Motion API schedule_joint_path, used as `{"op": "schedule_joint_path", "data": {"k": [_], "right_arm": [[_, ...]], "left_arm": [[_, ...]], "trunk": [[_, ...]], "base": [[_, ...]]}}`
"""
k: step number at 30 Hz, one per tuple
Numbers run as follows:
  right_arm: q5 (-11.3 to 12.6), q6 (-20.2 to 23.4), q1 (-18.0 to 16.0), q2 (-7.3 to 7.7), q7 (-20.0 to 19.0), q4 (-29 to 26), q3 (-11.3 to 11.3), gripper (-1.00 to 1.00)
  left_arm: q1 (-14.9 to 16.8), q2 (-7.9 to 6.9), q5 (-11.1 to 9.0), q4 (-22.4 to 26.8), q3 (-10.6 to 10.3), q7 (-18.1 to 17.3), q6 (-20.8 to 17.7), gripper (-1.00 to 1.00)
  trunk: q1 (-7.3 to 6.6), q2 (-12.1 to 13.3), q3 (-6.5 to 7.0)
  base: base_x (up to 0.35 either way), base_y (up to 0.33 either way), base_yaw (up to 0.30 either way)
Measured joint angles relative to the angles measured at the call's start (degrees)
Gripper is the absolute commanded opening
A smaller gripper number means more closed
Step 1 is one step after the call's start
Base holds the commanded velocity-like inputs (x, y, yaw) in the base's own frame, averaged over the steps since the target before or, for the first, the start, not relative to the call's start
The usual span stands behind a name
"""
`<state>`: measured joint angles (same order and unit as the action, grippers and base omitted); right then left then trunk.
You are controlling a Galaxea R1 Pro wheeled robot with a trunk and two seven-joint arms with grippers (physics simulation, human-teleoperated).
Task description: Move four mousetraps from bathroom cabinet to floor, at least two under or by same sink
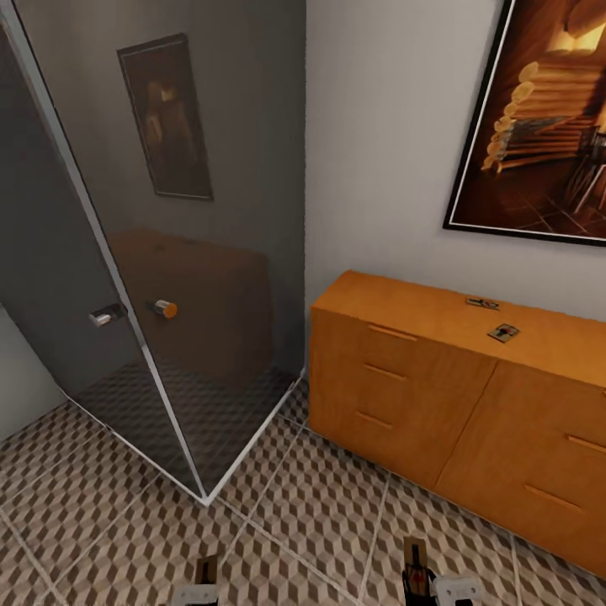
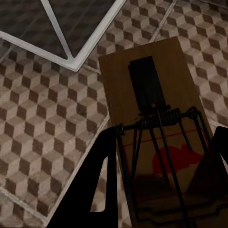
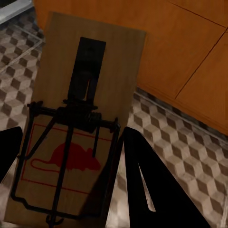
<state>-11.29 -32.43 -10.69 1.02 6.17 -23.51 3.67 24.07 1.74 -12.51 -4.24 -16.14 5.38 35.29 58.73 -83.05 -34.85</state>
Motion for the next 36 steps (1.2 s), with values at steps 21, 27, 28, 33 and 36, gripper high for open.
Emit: {"op": "schedule_joint_path", "data": {"k": [21, 27, 28, 33, 36], "right_arm": [[0.00, -0.08, -0.01, 0.00, -0.01, 0.01, 0.00, -1.00], [0.00, -0.09, 0.00, 0.00, 0.00, 0.01, 0.00, -1.00], [0.00, -0.09, -0.01, 0.00, 0.00, 0.01, 0.00, -1.00], [0.00, -0.08, 0.00, 0.03, 0.00, 0.01, 0.00, -1.00], [0.00, -0.09, 0.01, 0.03, 0.00, 0.01, 0.00, -1.00]], "left_arm": [[-0.07, -0.04, 0.00, 0.00, 0.00, 0.00, -0.01, -1.00], [-0.09, -0.04, -0.02, 0.00, 0.00, 0.00, -0.02, -1.00], [-0.09, -0.04, -0.02, 0.00, 0.00, 0.01, -0.02, -1.00], [-0.08, -0.04, -0.01, 0.00, 0.00, 0.01, -0.02, -1.00], [-0.09, -0.04, -0.01, 0.00, 0.00, 0.01, -0.02, -1.00]], "trunk": [[0.00, 0.00, 0.58], [0.00, 0.00, 0.74], [0.00, 0.00, 0.77], [0.00, 0.00, 0.91], [0.00, 0.00, 0.99]], "base": [[0.000, 0.000, 0.277], [0.000, 0.000, 0.277], [0.000, 0.000, 0.277], [0.000, 0.000, 0.277], [0.000, 0.000, 0.277]]}}
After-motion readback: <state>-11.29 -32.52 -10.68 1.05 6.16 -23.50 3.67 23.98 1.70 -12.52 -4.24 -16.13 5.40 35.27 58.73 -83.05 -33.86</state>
